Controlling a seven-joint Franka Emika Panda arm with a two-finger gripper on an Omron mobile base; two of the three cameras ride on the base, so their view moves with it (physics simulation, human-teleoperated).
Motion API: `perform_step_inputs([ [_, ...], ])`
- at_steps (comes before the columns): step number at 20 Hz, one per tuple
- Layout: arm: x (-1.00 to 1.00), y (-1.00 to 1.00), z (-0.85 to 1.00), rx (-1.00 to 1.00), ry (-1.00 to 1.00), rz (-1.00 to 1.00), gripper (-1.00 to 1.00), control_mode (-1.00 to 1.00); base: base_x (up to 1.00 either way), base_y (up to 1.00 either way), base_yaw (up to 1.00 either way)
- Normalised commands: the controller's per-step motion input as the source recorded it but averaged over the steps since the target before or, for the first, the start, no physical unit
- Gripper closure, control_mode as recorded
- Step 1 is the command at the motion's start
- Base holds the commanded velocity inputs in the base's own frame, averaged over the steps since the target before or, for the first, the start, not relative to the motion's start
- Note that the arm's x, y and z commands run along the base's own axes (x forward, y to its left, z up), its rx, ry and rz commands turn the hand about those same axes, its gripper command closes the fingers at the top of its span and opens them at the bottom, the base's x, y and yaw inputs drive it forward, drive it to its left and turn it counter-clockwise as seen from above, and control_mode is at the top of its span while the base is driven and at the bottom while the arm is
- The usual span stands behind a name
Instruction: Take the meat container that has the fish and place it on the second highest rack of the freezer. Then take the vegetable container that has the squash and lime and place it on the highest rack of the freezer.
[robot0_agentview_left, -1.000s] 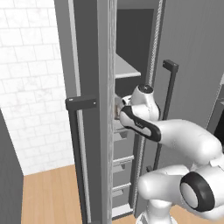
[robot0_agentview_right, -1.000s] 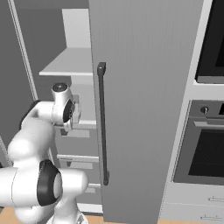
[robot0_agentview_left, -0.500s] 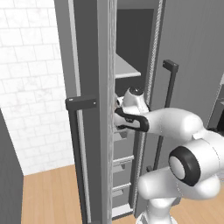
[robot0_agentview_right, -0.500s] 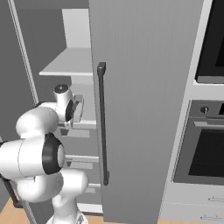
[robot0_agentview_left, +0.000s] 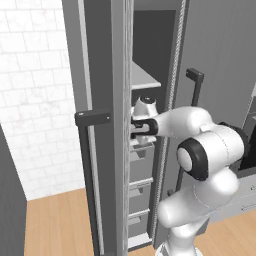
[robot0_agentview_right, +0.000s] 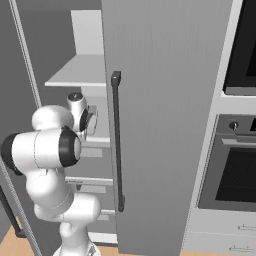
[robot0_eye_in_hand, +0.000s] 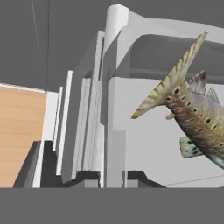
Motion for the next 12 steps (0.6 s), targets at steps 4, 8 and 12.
perform_step_inputs([
  [4, 0.76, 0.34, -0.20, 0.00, 0.00, -0.03, 1.00, -1.00, 0.00, 0.00, 0.00],
  [8, 0.74, 0.32, -0.19, 0.00, 0.00, -0.04, 1.00, -1.00, 0.00, 0.00, 0.00],
  [12, 0.72, 0.27, -0.12, 0.00, 0.00, -0.04, -1.00, -1.00, 0.00, 0.00, 0.00],
])
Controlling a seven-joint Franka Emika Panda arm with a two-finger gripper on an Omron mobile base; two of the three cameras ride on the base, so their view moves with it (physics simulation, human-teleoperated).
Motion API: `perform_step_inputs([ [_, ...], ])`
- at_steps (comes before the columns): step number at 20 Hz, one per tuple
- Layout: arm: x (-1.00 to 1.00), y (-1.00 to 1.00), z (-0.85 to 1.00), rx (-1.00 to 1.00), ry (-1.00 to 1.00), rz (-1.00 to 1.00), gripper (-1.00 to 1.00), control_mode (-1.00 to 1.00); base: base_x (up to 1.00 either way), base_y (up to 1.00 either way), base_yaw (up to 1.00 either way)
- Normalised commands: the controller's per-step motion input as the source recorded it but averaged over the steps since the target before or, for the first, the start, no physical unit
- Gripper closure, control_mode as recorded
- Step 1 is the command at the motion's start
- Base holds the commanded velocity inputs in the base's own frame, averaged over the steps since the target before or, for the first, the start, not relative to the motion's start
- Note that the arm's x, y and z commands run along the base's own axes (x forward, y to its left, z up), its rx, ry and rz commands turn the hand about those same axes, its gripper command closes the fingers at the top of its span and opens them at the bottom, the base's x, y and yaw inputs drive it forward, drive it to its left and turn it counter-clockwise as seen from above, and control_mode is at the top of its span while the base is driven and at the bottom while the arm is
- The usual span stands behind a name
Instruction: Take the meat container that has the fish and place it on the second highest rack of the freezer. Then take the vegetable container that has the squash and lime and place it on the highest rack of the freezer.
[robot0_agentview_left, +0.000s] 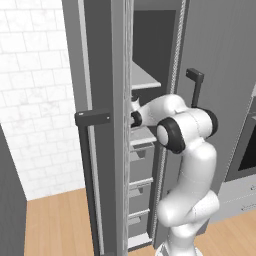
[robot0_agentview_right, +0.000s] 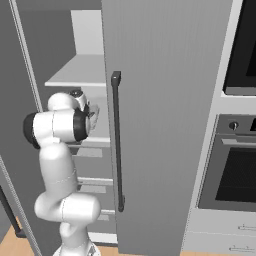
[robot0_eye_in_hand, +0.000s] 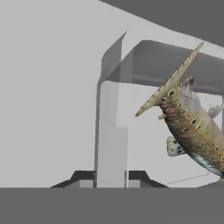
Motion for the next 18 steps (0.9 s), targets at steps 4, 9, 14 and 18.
perform_step_inputs([
  [4, 0.46, 0.13, -0.10, 0.00, 0.02, 0.00, -1.00, -1.00, 0.00, 0.00, 0.00],
  [9, 0.10, 0.10, -0.08, 0.00, 0.01, 0.00, -1.00, -1.00, 0.00, 0.00, 0.00],
  [14, -0.80, 0.03, 0.00, 0.04, -0.02, 0.00, -1.00, -1.00, 0.00, 0.00, 0.00],
  [18, -1.00, -0.07, 0.00, 0.01, -0.05, 0.00, -1.00, -1.00, 0.00, 0.00, 0.00],
])
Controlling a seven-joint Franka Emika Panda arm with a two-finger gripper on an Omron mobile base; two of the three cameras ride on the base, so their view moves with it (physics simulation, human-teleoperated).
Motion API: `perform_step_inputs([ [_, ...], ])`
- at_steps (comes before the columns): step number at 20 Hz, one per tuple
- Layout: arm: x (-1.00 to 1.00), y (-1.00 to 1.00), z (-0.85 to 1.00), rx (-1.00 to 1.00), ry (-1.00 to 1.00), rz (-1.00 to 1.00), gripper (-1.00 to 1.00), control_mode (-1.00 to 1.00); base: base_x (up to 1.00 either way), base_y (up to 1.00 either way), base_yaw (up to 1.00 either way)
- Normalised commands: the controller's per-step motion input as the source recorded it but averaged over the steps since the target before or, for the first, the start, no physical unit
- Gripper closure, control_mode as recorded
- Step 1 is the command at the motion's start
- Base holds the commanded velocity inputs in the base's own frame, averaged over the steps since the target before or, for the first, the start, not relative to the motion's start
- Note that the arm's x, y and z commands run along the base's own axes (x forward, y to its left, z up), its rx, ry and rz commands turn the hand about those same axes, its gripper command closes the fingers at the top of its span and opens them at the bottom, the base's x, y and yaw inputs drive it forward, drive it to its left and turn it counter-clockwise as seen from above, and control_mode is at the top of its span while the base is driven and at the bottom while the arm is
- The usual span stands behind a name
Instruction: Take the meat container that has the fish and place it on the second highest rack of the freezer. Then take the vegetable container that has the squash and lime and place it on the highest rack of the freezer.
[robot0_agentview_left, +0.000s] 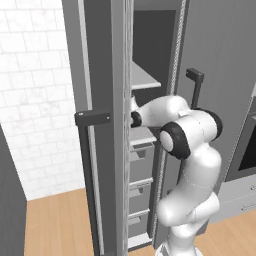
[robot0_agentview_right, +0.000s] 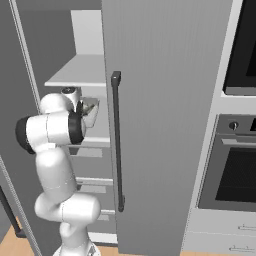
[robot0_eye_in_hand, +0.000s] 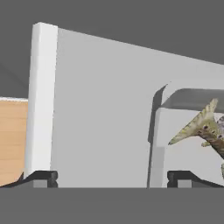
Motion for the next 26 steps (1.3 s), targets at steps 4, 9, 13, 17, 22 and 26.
perform_step_inputs([
  [4, -0.97, -0.27, 0.08, 0.00, -0.10, 0.02, -1.00, -1.00, 0.00, 0.00, 0.00],
  [9, -0.55, -0.25, 0.84, 0.00, -0.13, 0.03, -1.00, -1.00, 0.00, 0.00, 0.00],
  [13, -0.42, -0.01, 1.00, 0.00, -0.15, 0.11, -1.00, -1.00, 0.00, 0.00, 0.00],
  [17, -0.85, -0.02, 0.88, 0.01, -0.07, 0.26, -1.00, -1.00, 0.00, 0.00, 0.00],
  [22, -1.00, -0.26, 0.64, 0.00, 0.00, 0.34, -1.00, -1.00, 0.00, 0.00, 0.00],
  [26, -1.00, -0.25, 0.67, -0.16, 0.00, 0.35, -1.00, -1.00, 0.00, 0.00, 0.00],
])
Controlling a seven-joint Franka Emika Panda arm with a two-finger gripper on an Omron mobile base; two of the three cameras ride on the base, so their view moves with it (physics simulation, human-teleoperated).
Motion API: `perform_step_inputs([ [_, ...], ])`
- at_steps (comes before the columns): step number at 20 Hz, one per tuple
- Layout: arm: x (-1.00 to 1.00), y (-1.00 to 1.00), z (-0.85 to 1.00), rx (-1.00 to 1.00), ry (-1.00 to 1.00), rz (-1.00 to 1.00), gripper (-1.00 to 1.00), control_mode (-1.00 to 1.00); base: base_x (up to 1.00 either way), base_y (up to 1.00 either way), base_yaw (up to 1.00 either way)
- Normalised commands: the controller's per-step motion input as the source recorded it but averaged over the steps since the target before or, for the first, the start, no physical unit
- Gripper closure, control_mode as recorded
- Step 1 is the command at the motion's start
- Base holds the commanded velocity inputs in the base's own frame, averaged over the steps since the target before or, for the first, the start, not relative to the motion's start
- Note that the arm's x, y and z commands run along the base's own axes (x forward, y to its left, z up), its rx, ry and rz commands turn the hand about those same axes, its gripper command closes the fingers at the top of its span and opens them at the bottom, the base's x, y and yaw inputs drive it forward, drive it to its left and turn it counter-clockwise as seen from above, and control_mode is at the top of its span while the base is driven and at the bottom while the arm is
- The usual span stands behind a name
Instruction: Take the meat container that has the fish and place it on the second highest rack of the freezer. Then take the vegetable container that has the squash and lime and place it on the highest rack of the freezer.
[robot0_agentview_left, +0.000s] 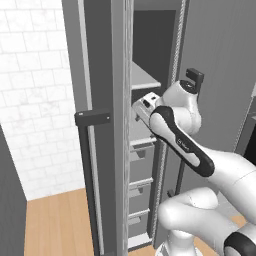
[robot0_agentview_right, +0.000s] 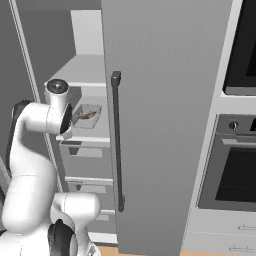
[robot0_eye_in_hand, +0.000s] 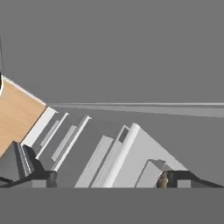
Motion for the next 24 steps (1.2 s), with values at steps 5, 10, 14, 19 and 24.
perform_step_inputs([
  [5, -1.00, -0.02, 0.54, -0.17, 0.02, 0.30, -1.00, -1.00, 0.00, 0.00, 0.00],
  [10, -1.00, -0.09, 0.56, -0.17, 0.03, 0.15, -1.00, -1.00, 0.00, 0.00, 0.00],
  [14, -1.00, -0.62, 0.42, -0.24, -0.05, 0.24, -1.00, -1.00, 0.00, 0.00, 0.00],
  [19, -1.00, -0.74, 0.11, -0.25, -0.11, 0.42, -1.00, -1.00, 0.00, 0.00, 0.00],
  [24, -0.89, -0.36, 0.00, -0.20, -0.05, 0.49, -1.00, -1.00, 0.00, 0.00, 0.00],
])
